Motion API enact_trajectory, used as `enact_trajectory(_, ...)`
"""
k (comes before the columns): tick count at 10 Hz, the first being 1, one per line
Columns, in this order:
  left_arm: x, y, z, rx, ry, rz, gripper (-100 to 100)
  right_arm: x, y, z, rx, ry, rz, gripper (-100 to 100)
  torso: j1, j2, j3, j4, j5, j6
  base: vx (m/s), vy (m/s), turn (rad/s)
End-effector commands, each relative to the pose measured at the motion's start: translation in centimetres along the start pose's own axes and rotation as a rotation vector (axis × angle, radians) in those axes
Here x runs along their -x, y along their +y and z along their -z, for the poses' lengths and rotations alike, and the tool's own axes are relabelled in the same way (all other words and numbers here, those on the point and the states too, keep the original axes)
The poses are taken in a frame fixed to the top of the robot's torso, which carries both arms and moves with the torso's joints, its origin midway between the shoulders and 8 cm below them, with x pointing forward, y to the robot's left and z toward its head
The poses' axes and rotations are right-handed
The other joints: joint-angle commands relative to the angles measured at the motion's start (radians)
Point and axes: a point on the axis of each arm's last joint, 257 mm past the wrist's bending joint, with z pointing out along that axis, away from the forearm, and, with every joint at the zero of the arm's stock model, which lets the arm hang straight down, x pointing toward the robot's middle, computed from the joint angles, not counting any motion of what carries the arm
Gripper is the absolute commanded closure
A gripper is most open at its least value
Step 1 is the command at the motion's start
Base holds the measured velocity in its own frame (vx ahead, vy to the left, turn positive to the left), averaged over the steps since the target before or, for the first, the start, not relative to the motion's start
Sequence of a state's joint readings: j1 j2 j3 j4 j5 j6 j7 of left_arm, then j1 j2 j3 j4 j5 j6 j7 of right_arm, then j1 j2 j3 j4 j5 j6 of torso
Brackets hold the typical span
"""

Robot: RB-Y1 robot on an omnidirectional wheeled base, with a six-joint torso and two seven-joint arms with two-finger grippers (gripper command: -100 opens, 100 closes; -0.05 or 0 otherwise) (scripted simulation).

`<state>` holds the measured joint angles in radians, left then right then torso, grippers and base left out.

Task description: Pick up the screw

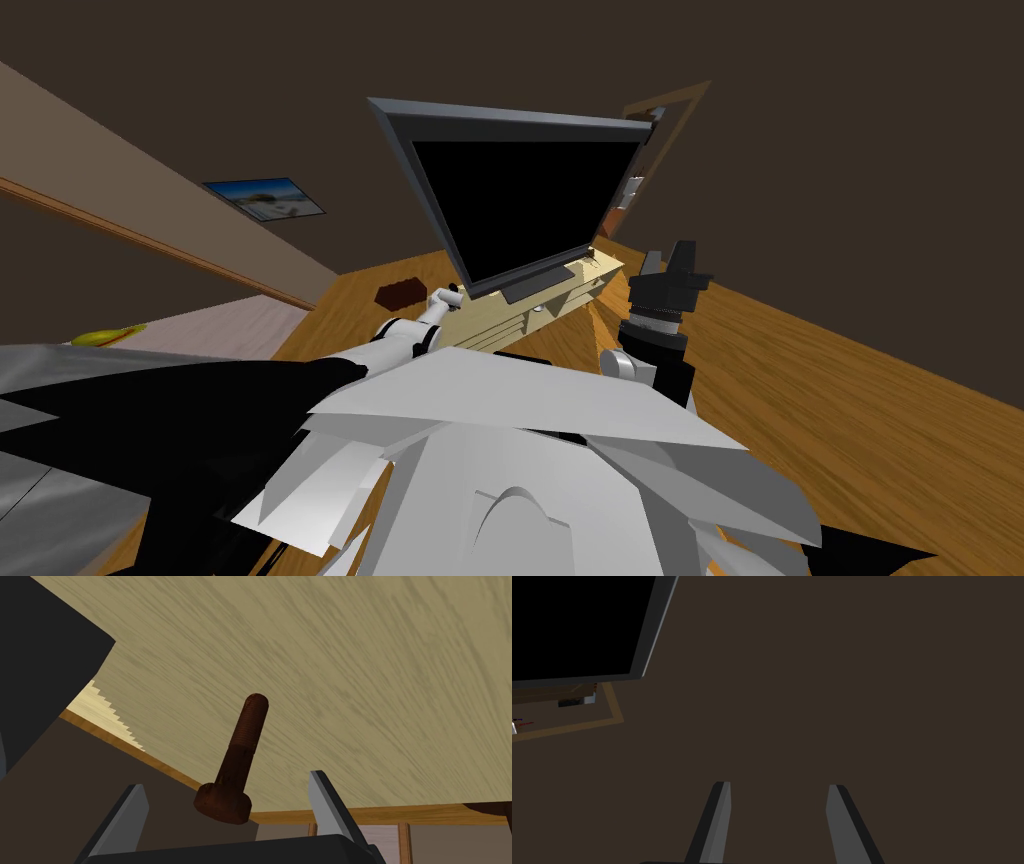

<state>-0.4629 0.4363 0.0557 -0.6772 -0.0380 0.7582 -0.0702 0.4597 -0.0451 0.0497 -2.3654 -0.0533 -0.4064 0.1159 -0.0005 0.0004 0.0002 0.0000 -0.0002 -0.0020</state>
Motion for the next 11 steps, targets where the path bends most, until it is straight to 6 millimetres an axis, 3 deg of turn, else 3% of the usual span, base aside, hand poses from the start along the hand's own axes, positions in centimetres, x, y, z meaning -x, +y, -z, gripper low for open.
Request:
enact_trajectory(1,0.7,0.9,-0.2,0.042,-0.006,0.001,-100,0.0,0.0,0.0,0.000,0.000,0.000,0,0.000,0.000,0.000,0.000,0.000,0.000,0.001,-0.004,-0.060)
enact_trajectory(4,2.6,2.8,-0.1,0.135,-0.020,0.006,-100,0.0,0.0,0.0,0.000,0.000,0.000,0,0.000,0.000,0.000,0.000,0.000,0.000,0.000,-0.004,-0.101)
enact_trajectory(8,3.1,3.3,0.0,0.160,-0.023,0.009,-100,0.0,0.0,0.0,0.000,0.000,0.000,0,0.000,0.000,0.000,0.000,0.000,0.000,0.000,0.000,-0.035)
enact_trajectory(9,3.2,3.4,0.0,0.163,-0.024,0.009,0,0.0,0.0,0.0,0.000,0.000,0.000,0,0.000,0.000,0.000,0.000,0.000,0.000,0.000,0.000,0.000)
enact_trajectory(10,3.5,4.3,-0.1,0.186,-0.033,0.051,-100,0.0,0.0,0.0,0.000,0.000,0.000,0,0.000,0.000,0.000,0.000,0.000,0.000,-0.056,0.069,-0.336)
enact_trajectory(11,3.8,5.3,-0.2,0.209,-0.042,0.075,-100,0.0,0.0,0.0,0.000,0.000,0.000,0,0.004,0.003,0.002,0.001,0.001,0.001,-0.114,0.140,-0.437)
